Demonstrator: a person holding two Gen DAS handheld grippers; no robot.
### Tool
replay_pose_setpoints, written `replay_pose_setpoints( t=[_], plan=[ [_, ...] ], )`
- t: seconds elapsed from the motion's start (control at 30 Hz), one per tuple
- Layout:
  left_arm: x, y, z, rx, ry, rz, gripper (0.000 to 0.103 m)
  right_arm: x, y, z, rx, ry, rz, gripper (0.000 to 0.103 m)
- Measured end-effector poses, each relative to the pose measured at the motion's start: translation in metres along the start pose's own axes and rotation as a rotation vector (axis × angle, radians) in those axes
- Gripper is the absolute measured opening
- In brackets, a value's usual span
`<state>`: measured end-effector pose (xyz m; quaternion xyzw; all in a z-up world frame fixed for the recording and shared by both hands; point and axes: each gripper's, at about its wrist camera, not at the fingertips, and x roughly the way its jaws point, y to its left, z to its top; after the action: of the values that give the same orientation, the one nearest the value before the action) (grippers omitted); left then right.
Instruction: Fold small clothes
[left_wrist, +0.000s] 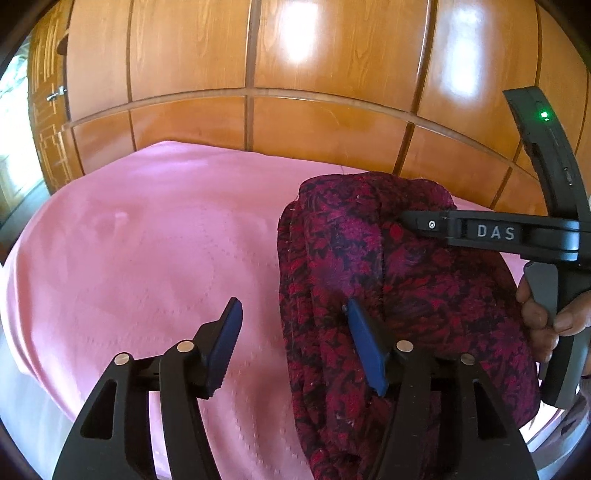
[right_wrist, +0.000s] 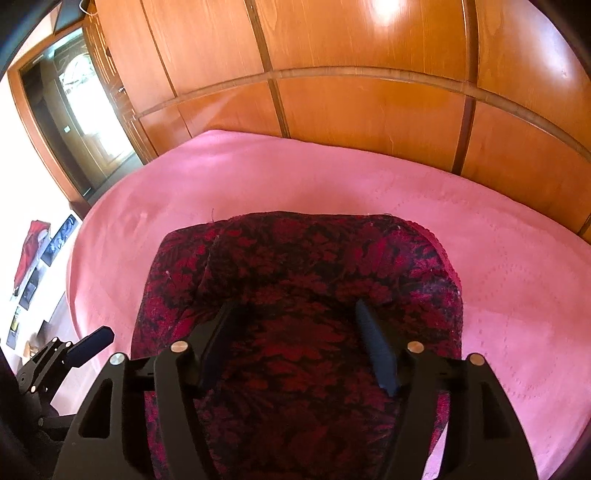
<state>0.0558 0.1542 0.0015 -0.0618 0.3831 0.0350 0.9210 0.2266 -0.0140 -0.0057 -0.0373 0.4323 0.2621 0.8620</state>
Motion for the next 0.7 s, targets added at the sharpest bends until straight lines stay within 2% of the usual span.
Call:
replay_pose_setpoints(
  t=[0.07, 0.3, 0.43, 0.57, 0.63, 0.7],
  plan=[
    [-0.001, 0.001, -0.002, 0.007, -0.004, 0.005, 0.063, -0.006, 0.000, -0.001, 0.008, -0.018, 0.008, 0.074],
    [0.000, 0.003, -0.006, 0.006, 0.000, -0.008, 0.064, -0.037, -0.012, -0.010, 0.063, -0.082, 0.045, 0.092],
    [0.001, 0.007, -0.007, 0.003, 0.001, -0.018, 0.070, -0.053, -0.033, -0.029, 0.135, -0.092, 0.082, 0.099],
    [0.005, 0.014, -0.010, -0.018, 0.011, -0.052, 0.074, -0.050, -0.068, -0.060, 0.274, -0.033, 0.201, 0.100],
    [0.009, 0.021, -0.012, -0.037, 0.025, -0.098, 0.074, -0.043, -0.082, -0.074, 0.332, 0.002, 0.264, 0.101],
    [0.015, 0.028, -0.014, -0.058, 0.040, -0.149, 0.076, -0.032, -0.094, -0.089, 0.401, 0.029, 0.368, 0.101]
  ],
)
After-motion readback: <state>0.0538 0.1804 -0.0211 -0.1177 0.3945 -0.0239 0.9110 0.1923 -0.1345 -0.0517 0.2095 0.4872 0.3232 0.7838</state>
